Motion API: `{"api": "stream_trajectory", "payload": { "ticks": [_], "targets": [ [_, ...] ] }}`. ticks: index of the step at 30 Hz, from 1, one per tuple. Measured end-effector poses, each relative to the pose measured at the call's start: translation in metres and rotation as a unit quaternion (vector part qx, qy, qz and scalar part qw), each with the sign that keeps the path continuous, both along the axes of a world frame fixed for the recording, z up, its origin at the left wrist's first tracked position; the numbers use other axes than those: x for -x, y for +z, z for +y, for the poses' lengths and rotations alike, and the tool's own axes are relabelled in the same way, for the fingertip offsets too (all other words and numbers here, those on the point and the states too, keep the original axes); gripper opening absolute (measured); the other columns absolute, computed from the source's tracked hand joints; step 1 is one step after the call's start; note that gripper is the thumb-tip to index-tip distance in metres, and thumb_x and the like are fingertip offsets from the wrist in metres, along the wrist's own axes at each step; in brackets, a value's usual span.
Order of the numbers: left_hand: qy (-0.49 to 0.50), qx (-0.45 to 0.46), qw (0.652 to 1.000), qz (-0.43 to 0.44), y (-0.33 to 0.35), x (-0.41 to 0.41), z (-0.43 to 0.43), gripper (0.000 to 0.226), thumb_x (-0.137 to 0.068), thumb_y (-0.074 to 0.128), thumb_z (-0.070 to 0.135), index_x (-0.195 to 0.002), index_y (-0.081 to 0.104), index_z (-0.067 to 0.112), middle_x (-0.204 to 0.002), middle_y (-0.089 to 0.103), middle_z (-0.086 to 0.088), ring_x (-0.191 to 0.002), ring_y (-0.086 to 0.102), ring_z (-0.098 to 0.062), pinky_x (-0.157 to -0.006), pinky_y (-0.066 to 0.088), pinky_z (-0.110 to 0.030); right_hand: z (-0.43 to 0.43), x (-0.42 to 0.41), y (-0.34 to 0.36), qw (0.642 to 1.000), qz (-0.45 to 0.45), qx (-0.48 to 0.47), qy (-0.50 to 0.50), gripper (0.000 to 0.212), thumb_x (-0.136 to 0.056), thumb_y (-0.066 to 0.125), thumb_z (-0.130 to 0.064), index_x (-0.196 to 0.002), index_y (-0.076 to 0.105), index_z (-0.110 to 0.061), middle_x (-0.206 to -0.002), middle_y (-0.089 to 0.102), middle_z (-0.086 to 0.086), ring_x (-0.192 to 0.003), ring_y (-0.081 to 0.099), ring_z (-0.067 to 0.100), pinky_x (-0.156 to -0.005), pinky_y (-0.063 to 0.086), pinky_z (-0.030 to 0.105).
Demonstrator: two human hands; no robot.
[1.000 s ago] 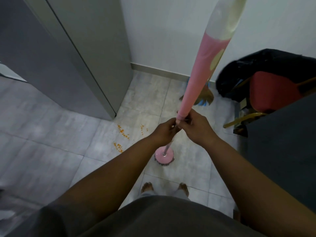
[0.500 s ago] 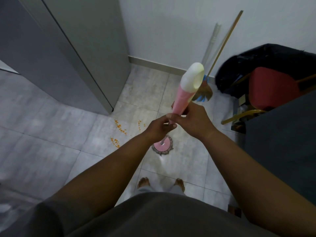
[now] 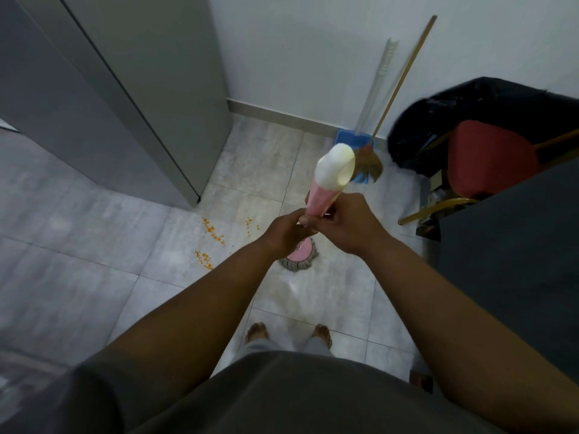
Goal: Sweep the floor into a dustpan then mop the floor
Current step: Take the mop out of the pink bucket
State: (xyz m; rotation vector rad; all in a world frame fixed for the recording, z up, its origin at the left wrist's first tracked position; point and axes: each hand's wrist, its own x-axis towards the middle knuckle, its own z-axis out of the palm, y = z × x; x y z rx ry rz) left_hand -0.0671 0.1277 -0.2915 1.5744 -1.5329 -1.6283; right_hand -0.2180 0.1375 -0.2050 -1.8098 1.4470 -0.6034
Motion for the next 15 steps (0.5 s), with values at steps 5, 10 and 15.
{"api": "stream_trajectory", "payload": {
  "ticks": [5,10,15],
  "targets": [
    [-0.043,0.009,0.999,0.005,0.002,-0.004,-0.010,0.032,-0.095,0.062,0.009,-0.128,0.059,0.011,-0.130,0.062,-0.015,-0.118,0.060,-0.023,-0.104,0.048,-0.033,-0.014,0.010,0.010,1.000,0.003,0.000,0.025,0.037,-0.077,0.074,-0.047,-0.102,0.068,-0.020,-0.087,0.068,-0.013,-0.084,0.066,0.001,-0.075,0.052,0.021],
    [-0.106,0.047,0.989,-0.092,0.001,-0.009,-0.012,0.045,-0.093,0.066,0.032,-0.134,0.057,0.018,-0.128,0.064,-0.005,-0.110,0.059,-0.015,-0.088,0.046,-0.020,-0.019,0.011,0.014,1.000,0.002,0.000,0.025,0.036,-0.079,0.074,-0.044,-0.104,0.065,-0.020,-0.090,0.067,-0.010,-0.086,0.066,0.008,-0.079,0.055,0.028],
    [-0.079,0.045,0.992,-0.086,-0.011,-0.009,-0.001,0.036,-0.094,0.065,0.031,-0.125,0.062,0.014,-0.120,0.067,-0.007,-0.107,0.063,-0.019,-0.088,0.048,-0.022,-0.016,0.004,0.007,1.000,0.008,-0.003,0.016,0.030,-0.078,0.075,-0.041,-0.099,0.060,-0.026,-0.083,0.060,-0.020,-0.082,0.062,0.000,-0.074,0.050,0.021]
  ]
}}
